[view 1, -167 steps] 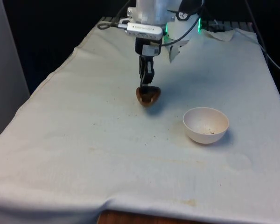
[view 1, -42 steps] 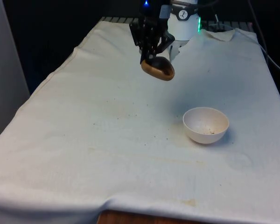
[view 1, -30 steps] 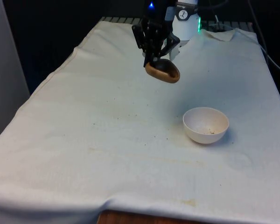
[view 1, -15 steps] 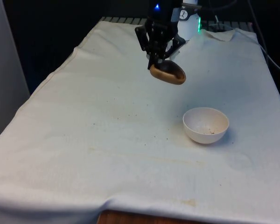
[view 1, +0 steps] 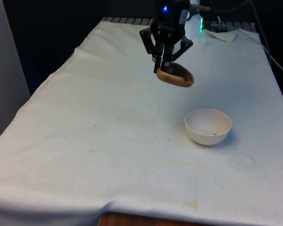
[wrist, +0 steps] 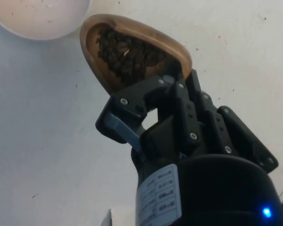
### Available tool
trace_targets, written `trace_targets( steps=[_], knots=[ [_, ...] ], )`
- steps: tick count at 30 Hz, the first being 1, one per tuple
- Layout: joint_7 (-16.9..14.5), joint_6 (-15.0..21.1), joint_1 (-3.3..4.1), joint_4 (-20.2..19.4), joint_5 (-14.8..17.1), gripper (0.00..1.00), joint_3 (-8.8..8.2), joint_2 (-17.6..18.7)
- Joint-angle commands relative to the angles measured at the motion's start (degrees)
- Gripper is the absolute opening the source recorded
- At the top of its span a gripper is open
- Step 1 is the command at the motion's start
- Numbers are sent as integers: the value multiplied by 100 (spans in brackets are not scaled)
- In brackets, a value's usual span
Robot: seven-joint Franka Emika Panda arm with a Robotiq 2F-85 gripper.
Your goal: Pour the coffee beans from the cup into the bowl.
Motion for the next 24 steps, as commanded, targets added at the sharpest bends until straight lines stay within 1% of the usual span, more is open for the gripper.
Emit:
trace_targets(
  steps=[1, 2, 3, 6, 12, 13, 14, 22, 23, 24],
  knots=[
    [-63, -17, 0, 40, 17, 0, 23, 29],
    [-92, -23, 0, 52, 17, 0, 34, 34],
    [-57, 0, 0, 29, 0, 0, 11, 23],
    [-201, -17, -6, 92, 17, 0, 63, 63],
    [-401, -11, 0, 149, 17, 0, 109, 109],
    [-350, 6, 0, 115, 0, 0, 86, 80],
    [-430, -11, 0, 160, 17, 0, 115, 115],
    [-693, 0, 0, 252, 17, 0, 172, 178],
    [-647, 6, 0, 223, 0, 0, 149, 160],
    [-722, 6, 0, 258, 11, 0, 172, 183]
  ],
)
